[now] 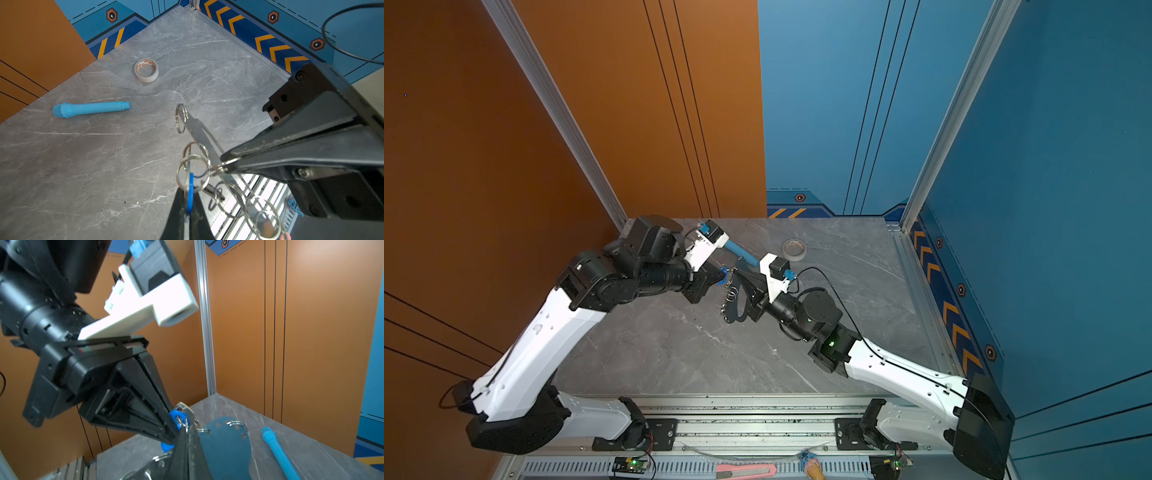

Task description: Remove the keys from the keyring

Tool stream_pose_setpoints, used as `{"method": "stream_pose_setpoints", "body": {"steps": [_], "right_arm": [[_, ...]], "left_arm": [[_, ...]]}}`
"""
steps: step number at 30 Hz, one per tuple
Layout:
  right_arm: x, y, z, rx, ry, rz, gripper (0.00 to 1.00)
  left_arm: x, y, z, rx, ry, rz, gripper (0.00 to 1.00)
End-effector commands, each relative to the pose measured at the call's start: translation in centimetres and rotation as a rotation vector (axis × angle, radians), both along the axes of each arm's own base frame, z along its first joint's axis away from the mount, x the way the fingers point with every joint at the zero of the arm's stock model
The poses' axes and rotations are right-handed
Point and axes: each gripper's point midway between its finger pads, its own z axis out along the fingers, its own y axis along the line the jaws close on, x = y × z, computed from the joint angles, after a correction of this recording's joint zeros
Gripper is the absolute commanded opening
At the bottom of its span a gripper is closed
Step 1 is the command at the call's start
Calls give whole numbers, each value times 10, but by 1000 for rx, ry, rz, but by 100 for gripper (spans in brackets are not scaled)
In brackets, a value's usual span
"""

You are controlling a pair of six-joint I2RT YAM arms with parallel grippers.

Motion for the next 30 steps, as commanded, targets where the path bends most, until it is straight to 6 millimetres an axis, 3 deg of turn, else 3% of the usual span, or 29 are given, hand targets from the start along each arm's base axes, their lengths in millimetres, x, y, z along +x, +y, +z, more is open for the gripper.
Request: {"method": "stream_pose_setpoints", "body": {"steps": [1,11,14,21,30], "right_arm": [[-2,-32,68,296,-57,-23,0],[27,-32,33,395,132,-19,3],[37,-37,30,475,182,-16,4],[39,-33,17,446,211,-11,17],[29,-24,-12,267,201,25,33]], "left_arm": [[-6,5,-25,69,90,6,0],[-12,-35,19,-80,-26,-122,0],[-14,-43,23,-90,-30,-150,0],[-10,-39,38,-71,-111,-155,0],[-7,-32,39,-49,-149,-184,0]]}}
